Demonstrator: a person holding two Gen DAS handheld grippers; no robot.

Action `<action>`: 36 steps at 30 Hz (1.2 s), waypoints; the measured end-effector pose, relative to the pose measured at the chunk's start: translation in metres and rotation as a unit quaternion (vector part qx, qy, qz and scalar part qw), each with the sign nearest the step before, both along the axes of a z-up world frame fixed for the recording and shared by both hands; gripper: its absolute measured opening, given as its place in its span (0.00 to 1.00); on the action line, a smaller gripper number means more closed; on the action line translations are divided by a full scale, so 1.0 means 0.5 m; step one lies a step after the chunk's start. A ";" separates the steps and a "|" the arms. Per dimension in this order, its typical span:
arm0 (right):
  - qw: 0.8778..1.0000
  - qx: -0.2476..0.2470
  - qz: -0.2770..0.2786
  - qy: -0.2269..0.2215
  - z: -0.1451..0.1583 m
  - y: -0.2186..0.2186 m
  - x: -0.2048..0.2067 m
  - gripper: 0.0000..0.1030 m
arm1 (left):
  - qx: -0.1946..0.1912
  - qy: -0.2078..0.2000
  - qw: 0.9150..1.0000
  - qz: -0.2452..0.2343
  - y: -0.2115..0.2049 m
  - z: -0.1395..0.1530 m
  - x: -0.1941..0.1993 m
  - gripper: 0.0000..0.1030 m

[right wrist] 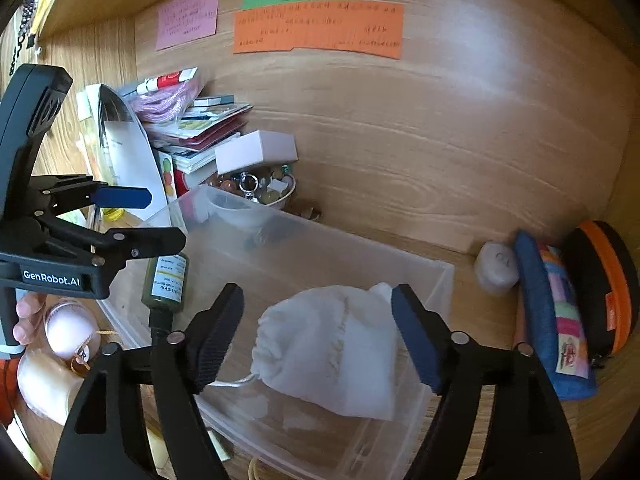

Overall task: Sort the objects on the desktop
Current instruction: 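Open the left gripper to drop the bottle while the right drops the pouch, then grasp the white cylindrical container with the left gripper while the right grasps the red pouch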

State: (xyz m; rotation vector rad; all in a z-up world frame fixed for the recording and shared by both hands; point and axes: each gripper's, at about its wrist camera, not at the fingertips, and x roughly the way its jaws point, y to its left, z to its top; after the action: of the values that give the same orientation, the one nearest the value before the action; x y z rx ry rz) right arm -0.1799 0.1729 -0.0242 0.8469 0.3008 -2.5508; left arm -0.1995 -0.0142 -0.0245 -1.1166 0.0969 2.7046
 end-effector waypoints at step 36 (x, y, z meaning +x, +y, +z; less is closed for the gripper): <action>0.996 -0.015 -0.014 0.090 0.129 0.050 0.252 1.00 | -0.008 0.082 0.996 0.022 -0.035 0.129 0.261 0.97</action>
State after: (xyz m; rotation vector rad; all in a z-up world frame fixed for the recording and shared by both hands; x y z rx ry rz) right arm -0.0537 0.1978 0.0402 0.6147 0.3076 -2.6557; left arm -0.0691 -0.0315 0.0402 -0.9103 0.1196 2.8362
